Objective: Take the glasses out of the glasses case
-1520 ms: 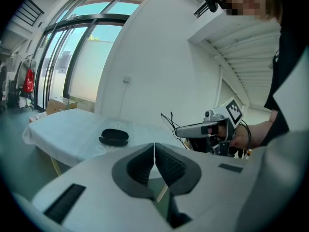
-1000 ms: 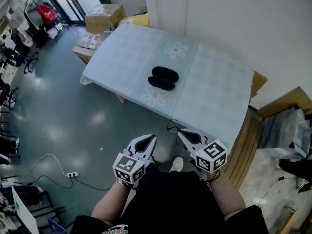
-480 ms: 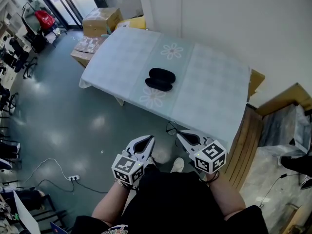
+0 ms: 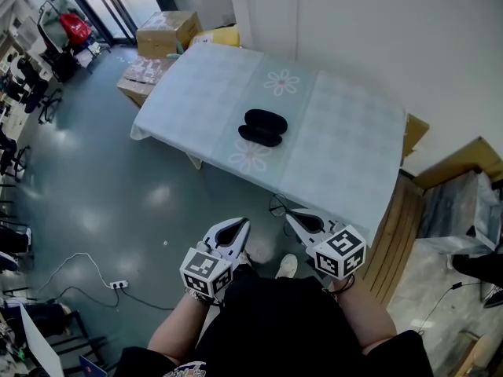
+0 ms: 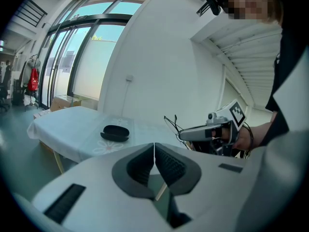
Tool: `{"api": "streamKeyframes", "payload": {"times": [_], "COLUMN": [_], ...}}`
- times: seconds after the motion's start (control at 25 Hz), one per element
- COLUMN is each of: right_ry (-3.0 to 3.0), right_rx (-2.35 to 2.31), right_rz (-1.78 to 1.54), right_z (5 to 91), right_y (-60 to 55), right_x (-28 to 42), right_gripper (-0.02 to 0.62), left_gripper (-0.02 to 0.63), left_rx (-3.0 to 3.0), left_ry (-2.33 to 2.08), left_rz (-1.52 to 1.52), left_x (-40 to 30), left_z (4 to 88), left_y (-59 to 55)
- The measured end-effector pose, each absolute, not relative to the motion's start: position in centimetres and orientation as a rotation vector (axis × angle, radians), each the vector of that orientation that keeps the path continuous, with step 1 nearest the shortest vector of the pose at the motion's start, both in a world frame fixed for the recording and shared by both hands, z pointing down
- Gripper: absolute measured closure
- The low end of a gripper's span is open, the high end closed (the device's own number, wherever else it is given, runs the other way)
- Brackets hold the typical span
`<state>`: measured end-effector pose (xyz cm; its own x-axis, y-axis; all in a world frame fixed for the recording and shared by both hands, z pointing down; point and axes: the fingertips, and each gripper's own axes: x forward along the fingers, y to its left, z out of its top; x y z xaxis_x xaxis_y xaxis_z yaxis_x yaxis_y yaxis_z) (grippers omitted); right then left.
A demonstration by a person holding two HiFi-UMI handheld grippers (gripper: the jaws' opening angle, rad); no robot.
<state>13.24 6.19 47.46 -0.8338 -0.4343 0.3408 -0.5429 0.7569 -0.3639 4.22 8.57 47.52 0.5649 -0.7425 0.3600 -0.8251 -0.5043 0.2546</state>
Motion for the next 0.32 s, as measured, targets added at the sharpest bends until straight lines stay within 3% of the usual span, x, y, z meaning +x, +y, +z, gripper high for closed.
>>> {"api": "streamKeyframes", "payload": {"times": [0.32], "right_ry": [-2.720], "right_rx": [0.766], "right_rz": [0.669], "right_z": [47.46], "right_y": [6.07], "right_x": [13.11], "right_gripper": [0.571], "left_gripper": [0.577], "left_rx": [2.396], "left_ry": [-1.276], "left_rz": [0.275], "left_x": [4.25], "left_z": [47.39], "left_y": [8.43]}}
